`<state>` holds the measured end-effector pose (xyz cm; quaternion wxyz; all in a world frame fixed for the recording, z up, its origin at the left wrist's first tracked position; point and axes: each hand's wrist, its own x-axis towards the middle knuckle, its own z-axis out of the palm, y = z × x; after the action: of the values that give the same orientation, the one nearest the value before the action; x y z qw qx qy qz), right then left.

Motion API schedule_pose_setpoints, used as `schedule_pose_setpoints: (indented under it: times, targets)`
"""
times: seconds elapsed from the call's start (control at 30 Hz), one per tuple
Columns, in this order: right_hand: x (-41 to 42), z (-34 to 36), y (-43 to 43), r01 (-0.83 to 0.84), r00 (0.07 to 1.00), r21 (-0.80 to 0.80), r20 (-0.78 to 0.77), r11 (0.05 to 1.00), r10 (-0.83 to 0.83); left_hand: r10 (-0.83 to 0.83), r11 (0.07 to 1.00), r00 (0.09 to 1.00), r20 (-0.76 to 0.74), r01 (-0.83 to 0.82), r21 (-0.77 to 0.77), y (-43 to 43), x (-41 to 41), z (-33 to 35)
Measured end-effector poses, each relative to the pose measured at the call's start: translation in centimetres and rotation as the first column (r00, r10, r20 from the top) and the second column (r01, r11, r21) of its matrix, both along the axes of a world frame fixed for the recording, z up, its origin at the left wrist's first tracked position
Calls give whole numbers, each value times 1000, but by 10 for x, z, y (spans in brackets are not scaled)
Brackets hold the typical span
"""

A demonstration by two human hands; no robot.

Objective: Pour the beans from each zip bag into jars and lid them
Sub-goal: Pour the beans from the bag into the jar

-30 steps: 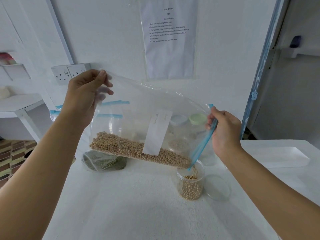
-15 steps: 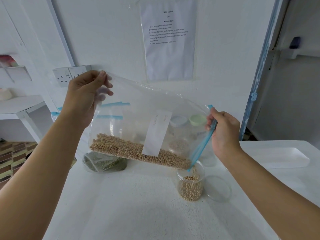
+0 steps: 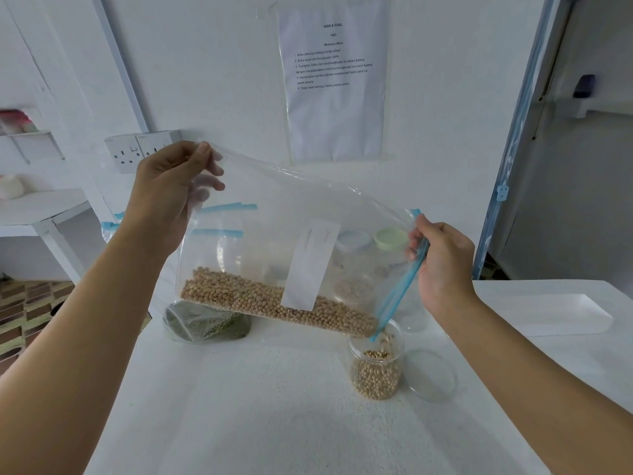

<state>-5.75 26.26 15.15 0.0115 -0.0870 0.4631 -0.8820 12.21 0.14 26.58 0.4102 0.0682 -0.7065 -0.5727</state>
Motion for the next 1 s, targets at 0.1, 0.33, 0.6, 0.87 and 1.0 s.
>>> schedule_pose_setpoints:
  times: [0.1,0.33,0.6,0.87,1.0]
  targets:
    - [-1,0,-1,-5,1000,-13,4,1000,5,2,1000,1000,0,-2,3,-1,0,0]
    - [-2,0,-1,-12,1000,-12,-1,1000,12,7,1000,1000,4,-7,-9,-4,-2,0]
    - [-5,-2,-1,-24,1000,-24,15,999,24,-2,1000,1000,8,2,-3,-7,-5,-2]
    - [-4,0,0,-33,999,-34,11,999,33,-4,1000,1000,3,4,-3,-7,-6,0]
    - [-3,1,1,-32,999,-27,9,999,33,-13,1000,1000,3,13,-7,-7,-6,0]
